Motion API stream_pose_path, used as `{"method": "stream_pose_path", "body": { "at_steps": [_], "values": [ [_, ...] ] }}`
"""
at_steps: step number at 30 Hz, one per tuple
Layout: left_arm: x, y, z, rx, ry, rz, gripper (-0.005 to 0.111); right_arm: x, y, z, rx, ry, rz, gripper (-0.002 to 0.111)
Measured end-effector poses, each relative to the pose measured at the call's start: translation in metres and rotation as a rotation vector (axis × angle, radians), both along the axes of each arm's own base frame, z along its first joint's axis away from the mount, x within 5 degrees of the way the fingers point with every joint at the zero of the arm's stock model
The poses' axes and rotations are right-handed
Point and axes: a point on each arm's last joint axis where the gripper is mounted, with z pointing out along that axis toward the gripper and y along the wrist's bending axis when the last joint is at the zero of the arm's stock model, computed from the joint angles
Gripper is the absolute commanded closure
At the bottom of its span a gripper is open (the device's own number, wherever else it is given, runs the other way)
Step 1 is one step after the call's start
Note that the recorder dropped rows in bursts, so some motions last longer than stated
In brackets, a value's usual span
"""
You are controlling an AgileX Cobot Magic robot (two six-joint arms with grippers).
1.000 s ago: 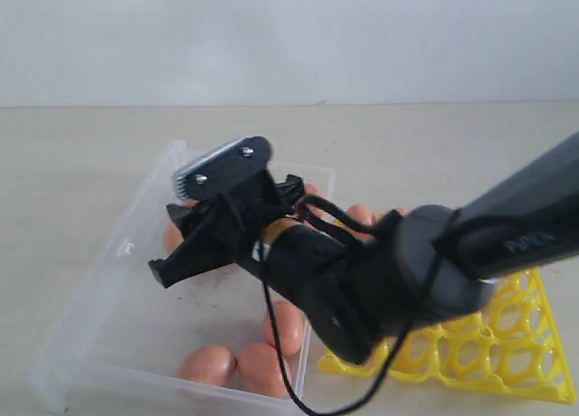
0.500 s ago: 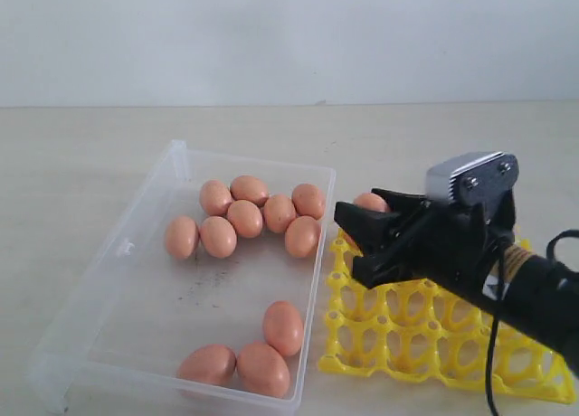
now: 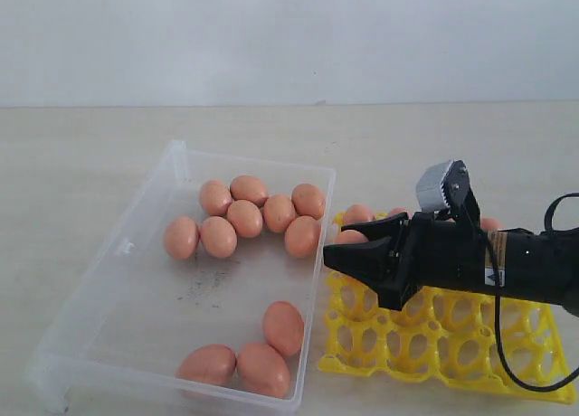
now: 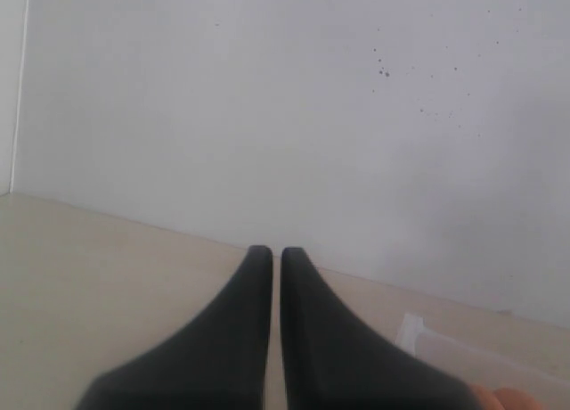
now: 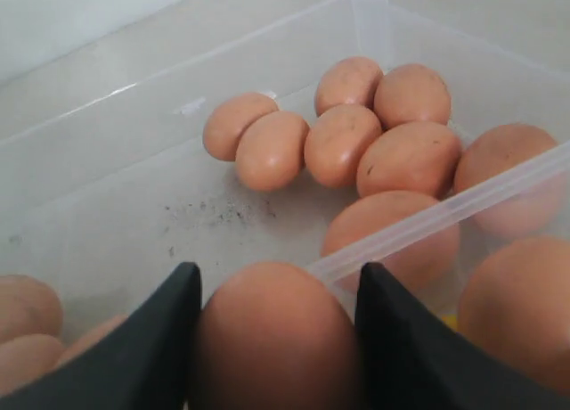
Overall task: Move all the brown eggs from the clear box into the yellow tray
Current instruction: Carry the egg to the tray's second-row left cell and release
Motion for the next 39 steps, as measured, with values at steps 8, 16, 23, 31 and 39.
{"method": "stream_pose_path", "body": {
  "at_steps": [8, 16, 23, 31, 39],
  "values": [
    [0.0, 0.0, 0.0, 0.0, 0.0, 0.0, 0.103, 0.013, 0.004, 0.004, -0.014, -0.042, 0.056, 0.109],
    [0.0, 0.0, 0.0, 0.0, 0.0, 0.0, 0.103, 0.03, 0.006, 0.005, -0.118, -0.008, 0.114, 0.109],
    [0.0, 0.0, 0.0, 0.0, 0.0, 0.0, 0.103, 0.033, 0.008, 0.005, -0.169, -0.004, 0.187, 0.109],
    [0.0, 0.0, 0.0, 0.0, 0.0, 0.0, 0.103, 0.032, 0.006, 0.004, -0.226, -0.015, 0.21, 0.109],
    [0.0, 0.0, 0.0, 0.0, 0.0, 0.0, 0.103, 0.034, 0.005, 0.005, -0.248, 0.029, 0.185, 0.088]
  ]
}}
